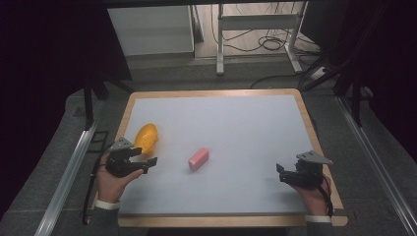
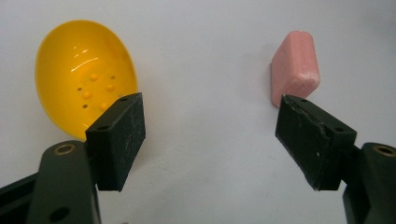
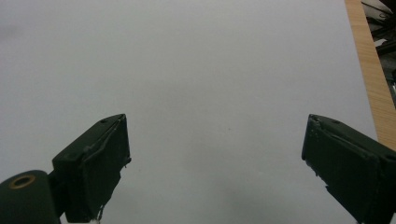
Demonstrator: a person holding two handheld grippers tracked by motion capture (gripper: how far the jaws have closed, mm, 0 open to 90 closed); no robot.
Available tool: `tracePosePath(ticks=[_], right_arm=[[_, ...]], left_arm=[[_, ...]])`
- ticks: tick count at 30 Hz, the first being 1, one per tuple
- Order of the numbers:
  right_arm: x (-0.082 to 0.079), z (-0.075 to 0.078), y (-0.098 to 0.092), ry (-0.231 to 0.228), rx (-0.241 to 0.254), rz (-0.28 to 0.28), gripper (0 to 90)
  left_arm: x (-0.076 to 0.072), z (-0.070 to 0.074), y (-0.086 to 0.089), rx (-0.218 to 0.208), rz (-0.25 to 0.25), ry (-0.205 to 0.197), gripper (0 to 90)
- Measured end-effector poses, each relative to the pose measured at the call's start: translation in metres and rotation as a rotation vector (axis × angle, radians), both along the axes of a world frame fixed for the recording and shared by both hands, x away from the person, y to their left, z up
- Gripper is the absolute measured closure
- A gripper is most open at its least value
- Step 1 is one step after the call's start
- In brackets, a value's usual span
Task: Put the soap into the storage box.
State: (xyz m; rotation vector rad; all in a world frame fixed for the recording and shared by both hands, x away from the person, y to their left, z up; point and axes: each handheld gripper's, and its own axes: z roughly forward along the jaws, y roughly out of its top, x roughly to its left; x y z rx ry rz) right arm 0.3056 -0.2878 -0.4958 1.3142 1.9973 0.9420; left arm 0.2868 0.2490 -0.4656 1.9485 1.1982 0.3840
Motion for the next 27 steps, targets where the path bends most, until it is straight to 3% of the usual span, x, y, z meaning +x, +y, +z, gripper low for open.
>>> tracePosePath(ticks=[27], right_arm=[[0.001, -0.002, 0.002, 0.012, -0.008, -0.001, 7.4]], left_arm=[[0.016, 0.011, -0.035, 0.083, -0.083, 0.015, 24.2]])
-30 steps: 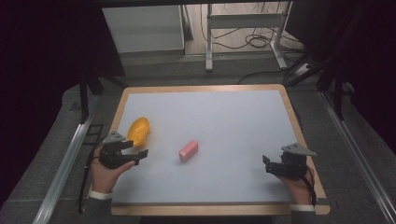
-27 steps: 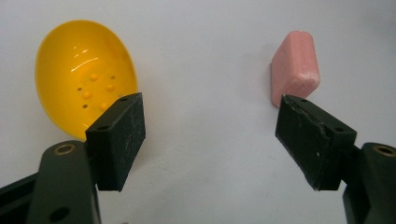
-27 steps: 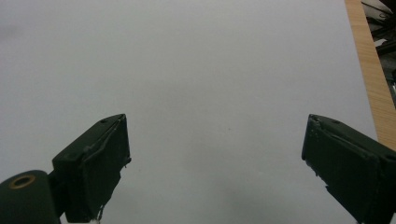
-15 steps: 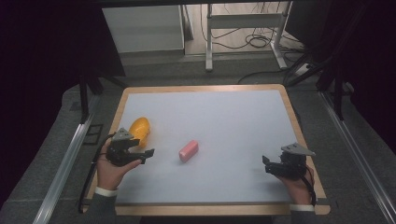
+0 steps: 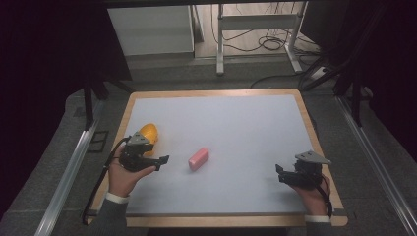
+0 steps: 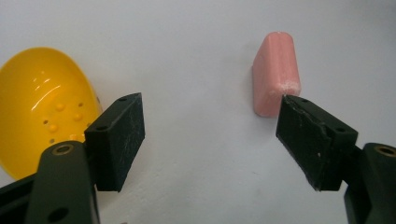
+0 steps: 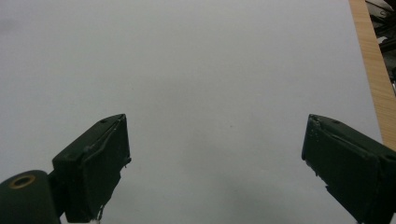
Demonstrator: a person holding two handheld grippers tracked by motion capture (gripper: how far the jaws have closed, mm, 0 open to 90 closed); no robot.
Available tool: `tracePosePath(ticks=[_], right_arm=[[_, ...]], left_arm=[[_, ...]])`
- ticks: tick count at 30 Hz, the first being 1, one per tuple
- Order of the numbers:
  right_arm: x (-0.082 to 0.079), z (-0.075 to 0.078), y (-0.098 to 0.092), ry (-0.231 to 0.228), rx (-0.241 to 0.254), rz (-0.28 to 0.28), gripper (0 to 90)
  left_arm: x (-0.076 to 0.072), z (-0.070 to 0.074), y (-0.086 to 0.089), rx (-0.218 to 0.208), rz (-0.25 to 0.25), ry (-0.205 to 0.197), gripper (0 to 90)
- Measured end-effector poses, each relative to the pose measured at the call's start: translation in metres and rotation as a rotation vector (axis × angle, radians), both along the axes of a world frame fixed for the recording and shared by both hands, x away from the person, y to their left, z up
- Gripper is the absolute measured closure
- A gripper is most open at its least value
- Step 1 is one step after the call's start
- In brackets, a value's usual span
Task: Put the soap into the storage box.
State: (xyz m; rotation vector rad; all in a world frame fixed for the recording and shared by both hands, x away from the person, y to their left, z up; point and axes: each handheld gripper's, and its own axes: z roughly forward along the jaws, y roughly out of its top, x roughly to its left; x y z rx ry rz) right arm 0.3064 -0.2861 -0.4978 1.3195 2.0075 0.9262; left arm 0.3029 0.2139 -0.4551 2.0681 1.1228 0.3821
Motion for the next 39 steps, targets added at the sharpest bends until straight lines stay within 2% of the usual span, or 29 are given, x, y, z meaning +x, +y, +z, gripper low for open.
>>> tracePosePath(ticks=[26, 39], right_arm=[[0.001, -0.001, 0.0, 0.008, -0.007, -0.001, 7.5], [0.001, -0.002, 0.0, 0.012, -0.007, -0.002, 7.4]], left_arm=[[0.017, 0.002, -0.037, 0.058, -0.071, 0.028, 23.6], [0.026, -0.004, -0.057, 0.086, -0.107, 0.063, 23.2]])
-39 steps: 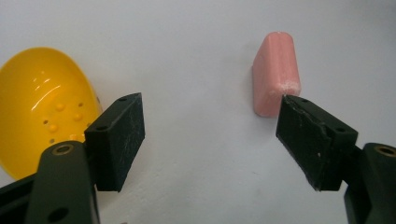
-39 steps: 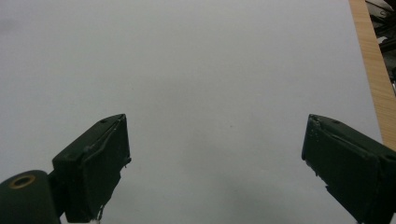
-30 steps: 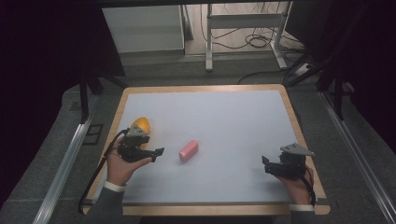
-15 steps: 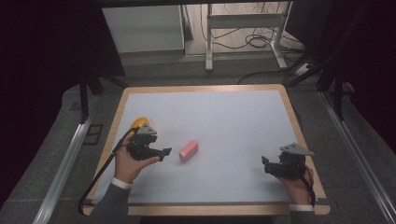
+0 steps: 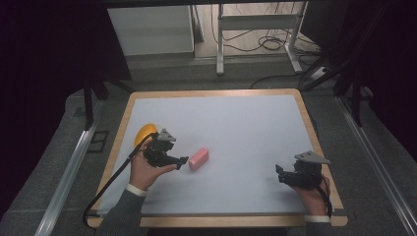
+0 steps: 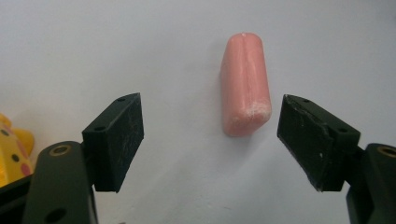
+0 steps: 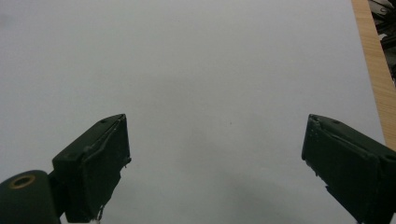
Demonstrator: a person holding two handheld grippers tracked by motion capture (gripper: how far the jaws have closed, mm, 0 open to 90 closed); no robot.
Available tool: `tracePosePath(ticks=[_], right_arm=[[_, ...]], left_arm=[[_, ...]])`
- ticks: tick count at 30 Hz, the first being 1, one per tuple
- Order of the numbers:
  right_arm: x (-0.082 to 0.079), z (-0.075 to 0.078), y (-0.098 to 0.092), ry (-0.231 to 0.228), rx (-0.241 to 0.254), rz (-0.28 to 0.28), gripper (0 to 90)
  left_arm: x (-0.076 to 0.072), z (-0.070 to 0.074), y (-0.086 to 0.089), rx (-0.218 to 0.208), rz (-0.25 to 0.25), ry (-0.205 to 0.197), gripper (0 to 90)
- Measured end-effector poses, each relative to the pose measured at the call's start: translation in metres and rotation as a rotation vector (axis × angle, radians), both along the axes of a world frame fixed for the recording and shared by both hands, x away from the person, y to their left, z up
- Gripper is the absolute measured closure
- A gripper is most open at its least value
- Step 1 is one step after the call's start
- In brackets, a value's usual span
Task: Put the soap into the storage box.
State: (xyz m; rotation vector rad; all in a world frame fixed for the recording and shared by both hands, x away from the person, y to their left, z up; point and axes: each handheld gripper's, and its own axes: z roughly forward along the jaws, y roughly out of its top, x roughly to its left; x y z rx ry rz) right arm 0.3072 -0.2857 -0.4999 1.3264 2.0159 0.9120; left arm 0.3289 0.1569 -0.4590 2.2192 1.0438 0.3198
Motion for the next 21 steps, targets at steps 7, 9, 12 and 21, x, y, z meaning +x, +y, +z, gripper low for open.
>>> tracePosePath(ticks=[7, 9, 12, 21], right_arm=[[0.0, 0.0, 0.0, -0.001, 0.0, -0.002, 7.4], [0.0, 0.0, 0.0, -0.001, -0.001, -0.002, 7.4], [0.0, 0.0, 0.0, -0.002, -0.001, -0.001, 7.5], [0.001, -0.001, 0.0, 0.001, -0.004, -0.002, 7.5]], left_arm=[[0.004, -0.004, -0.01, 0.032, -0.008, 0.024, 22.8], [0.005, -0.005, -0.016, 0.051, -0.016, 0.036, 22.3], [0.007, -0.006, -0.019, 0.057, -0.022, 0.042, 22.0], [0.014, -0.009, -0.035, 0.079, -0.033, 0.066, 21.7]])
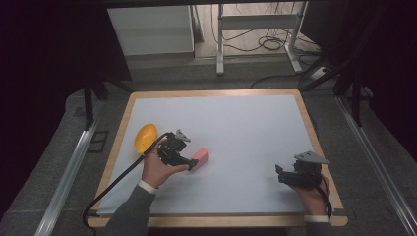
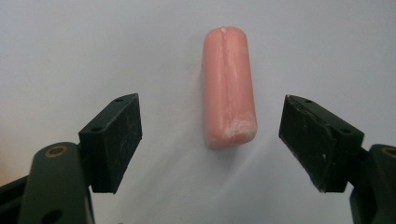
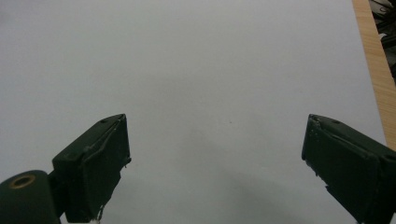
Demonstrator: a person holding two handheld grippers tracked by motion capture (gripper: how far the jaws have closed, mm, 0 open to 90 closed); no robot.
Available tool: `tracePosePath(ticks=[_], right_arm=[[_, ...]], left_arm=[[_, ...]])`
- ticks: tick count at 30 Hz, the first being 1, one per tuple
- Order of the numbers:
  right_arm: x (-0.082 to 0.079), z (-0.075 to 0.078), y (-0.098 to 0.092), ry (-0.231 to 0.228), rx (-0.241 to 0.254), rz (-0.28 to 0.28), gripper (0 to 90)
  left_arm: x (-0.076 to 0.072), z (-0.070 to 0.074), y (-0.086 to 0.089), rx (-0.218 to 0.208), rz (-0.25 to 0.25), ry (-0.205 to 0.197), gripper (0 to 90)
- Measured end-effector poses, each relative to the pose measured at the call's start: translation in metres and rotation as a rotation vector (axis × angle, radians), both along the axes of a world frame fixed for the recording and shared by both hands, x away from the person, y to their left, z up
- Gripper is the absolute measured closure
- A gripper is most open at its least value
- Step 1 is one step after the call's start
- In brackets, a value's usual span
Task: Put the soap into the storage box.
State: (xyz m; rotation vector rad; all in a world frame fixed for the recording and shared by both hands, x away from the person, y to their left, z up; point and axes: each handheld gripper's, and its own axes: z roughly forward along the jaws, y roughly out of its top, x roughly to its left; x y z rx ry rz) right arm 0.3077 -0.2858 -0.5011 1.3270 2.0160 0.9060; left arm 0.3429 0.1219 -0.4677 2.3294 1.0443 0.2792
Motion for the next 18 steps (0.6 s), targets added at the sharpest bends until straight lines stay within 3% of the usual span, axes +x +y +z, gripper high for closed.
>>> tracePosePath(ticks=[7, 14, 18], right_arm=[[0.0, 0.0, 0.0, 0.001, -0.002, -0.002, 7.5], [0.0, -0.001, 0.0, 0.002, -0.004, -0.001, 7.5], [0.001, -0.002, 0.0, 0.004, -0.005, -0.001, 7.5]], left_arm=[[0.008, -0.002, -0.01, 0.037, 0.004, 0.026, 21.3], [0.015, -0.006, -0.018, 0.048, 0.013, 0.042, 21.8], [0.018, -0.008, -0.021, 0.047, 0.021, 0.027, 23.8]])
